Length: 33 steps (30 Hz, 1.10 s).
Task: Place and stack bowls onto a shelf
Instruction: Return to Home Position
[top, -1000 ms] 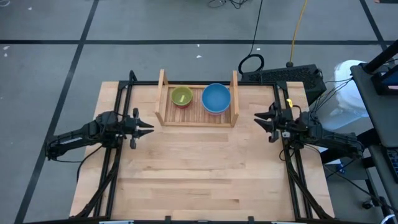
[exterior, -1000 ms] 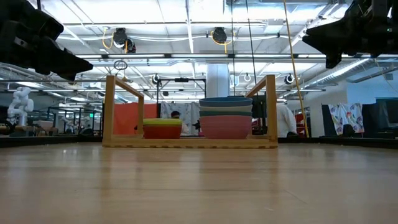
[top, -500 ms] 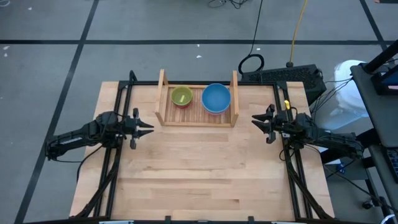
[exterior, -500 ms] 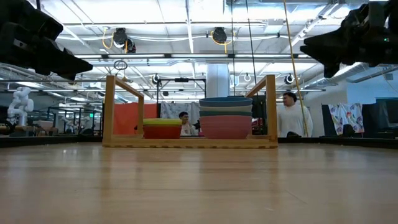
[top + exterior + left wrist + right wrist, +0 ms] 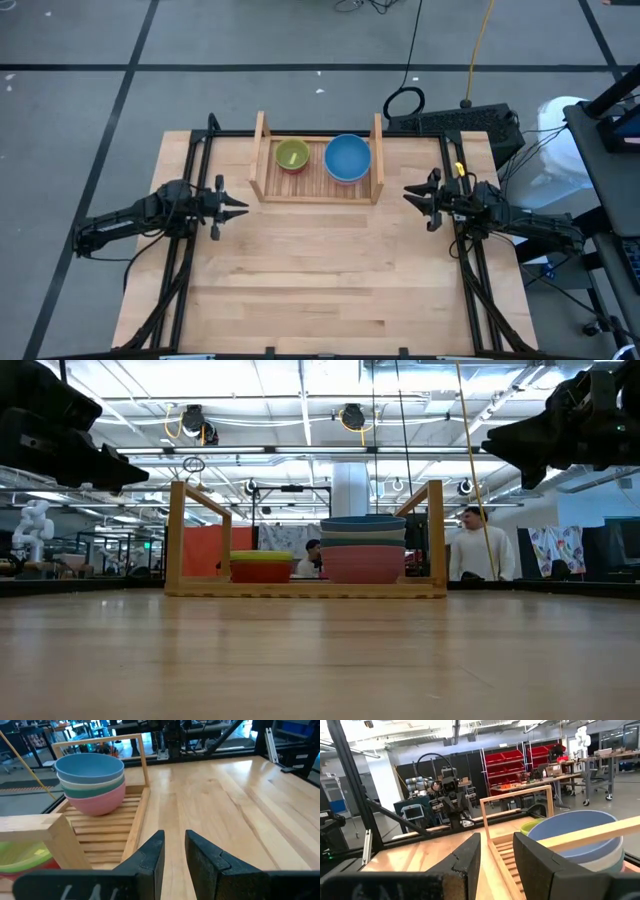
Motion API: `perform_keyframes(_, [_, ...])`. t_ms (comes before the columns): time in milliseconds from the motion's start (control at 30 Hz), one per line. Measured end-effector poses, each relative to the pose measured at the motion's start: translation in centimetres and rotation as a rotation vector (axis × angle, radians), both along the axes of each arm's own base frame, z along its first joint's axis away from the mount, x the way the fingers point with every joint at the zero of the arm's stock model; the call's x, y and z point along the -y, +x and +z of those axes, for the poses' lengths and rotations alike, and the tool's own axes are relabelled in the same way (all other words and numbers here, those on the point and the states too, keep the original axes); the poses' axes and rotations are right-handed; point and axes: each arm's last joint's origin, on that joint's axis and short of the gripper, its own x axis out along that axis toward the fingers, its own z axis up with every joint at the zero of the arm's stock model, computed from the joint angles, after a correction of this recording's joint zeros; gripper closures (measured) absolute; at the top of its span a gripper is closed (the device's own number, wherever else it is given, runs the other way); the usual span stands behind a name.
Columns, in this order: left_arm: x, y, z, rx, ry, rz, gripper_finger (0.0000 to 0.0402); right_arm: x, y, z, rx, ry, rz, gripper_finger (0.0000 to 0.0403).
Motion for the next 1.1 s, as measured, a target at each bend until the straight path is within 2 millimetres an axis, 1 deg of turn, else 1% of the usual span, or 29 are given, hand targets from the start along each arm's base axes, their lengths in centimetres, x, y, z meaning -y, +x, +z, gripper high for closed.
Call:
perform_keyframes(333, [0.0, 0.0, 0.0, 0.001, -0.035, 0.008, 0.0319, 0.02, 0.06, -0.54, -0.052, 0.028, 0.001, 0.0293])
perform_keyframes(433, [0.0, 0.0, 0.0, 0.001, -0.059, 0.013, 0.0319, 0.02, 0.05, -0.47, -0.044, 0.028, 0.001, 0.0293])
perform_keyframes(1100, [-0.01, 0.01, 0.01, 0.002, -0.063, 0.014, 0.0319, 0.02, 0.05, -0.48, -0.044, 0.029, 0.001, 0.0293])
